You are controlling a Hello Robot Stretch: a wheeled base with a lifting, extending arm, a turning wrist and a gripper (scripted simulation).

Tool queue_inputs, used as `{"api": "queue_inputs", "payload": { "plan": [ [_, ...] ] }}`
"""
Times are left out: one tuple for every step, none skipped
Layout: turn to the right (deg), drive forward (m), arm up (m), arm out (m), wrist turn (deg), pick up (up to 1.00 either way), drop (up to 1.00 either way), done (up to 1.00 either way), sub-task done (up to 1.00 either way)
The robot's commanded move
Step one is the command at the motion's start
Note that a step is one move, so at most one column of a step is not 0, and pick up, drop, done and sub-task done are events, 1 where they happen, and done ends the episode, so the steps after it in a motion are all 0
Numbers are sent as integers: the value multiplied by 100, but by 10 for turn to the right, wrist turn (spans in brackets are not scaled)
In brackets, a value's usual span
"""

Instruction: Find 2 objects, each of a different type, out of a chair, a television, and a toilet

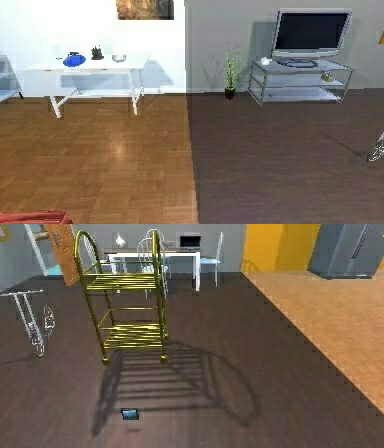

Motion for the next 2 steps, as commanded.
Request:
{"api": "queue_inputs", "payload": {
  "plan": [
    [0, 95, 0, 0, 0, 0, 0, 0, 0],
    [-450, 0, 0, 0, 0, 0, 0, 0, 0]
  ]
}}
